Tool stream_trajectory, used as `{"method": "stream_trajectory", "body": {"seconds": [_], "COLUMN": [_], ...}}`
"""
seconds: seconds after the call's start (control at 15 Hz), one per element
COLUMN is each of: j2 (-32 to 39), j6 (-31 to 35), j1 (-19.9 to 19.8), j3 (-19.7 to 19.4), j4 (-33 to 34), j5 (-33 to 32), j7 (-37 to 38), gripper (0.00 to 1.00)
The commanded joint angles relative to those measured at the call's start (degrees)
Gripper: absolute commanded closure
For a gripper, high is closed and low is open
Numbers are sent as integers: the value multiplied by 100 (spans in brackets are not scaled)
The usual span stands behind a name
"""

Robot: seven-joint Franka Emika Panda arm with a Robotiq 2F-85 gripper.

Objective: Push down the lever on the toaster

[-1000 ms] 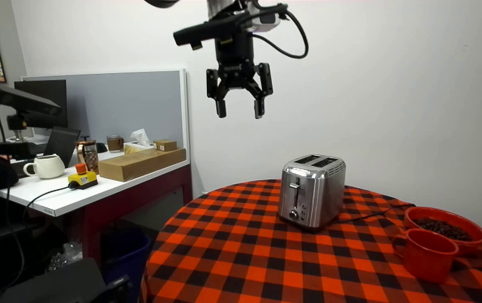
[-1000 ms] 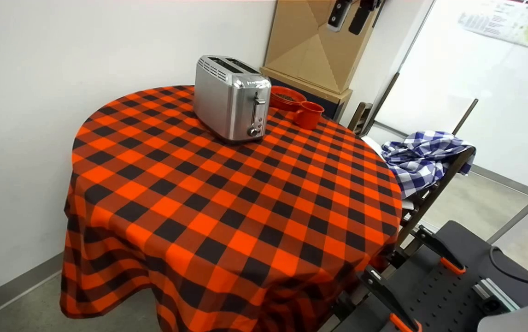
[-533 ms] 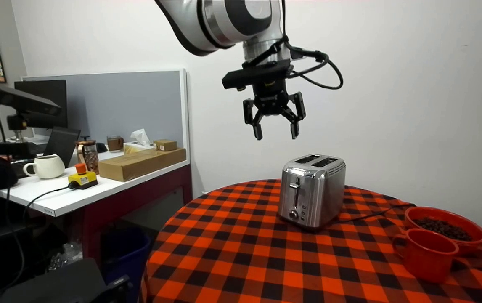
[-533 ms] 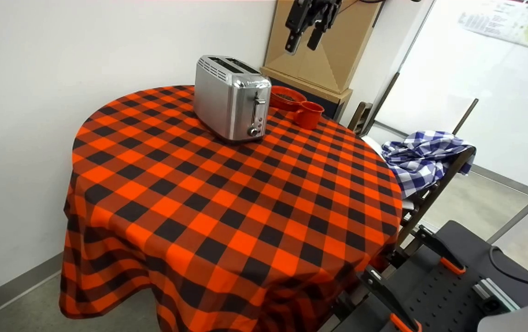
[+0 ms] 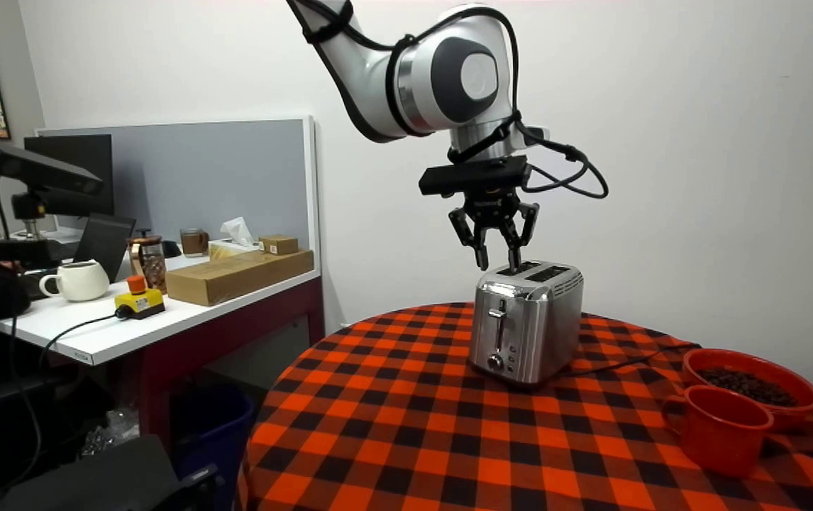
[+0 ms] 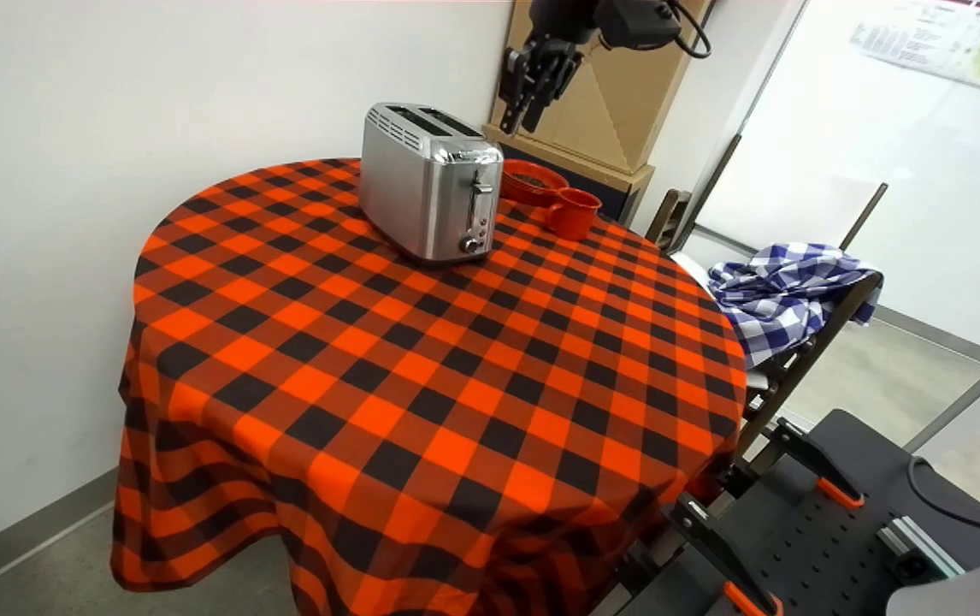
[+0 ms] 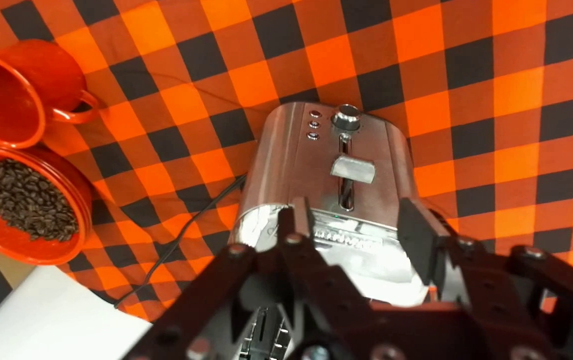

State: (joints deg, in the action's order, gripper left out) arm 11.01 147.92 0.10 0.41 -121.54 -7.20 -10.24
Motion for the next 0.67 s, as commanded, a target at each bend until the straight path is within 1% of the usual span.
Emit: {"method": "stream_trajectory", "body": {"seconds": [0.0, 0.07, 0.13, 0.33, 0.6], "j2": [583, 718, 824, 1194, 1586], "j6": [347, 492, 591, 1000, 1315], "j1": [-3, 6, 21, 74, 110], "j3": [1, -19, -38, -125, -133], "j4": [378, 398, 432, 499, 620], "j5": [11, -25, -68, -200, -177], "j7": [97, 158, 196, 312, 272], "gripper": [84, 90, 99, 100, 100]}}
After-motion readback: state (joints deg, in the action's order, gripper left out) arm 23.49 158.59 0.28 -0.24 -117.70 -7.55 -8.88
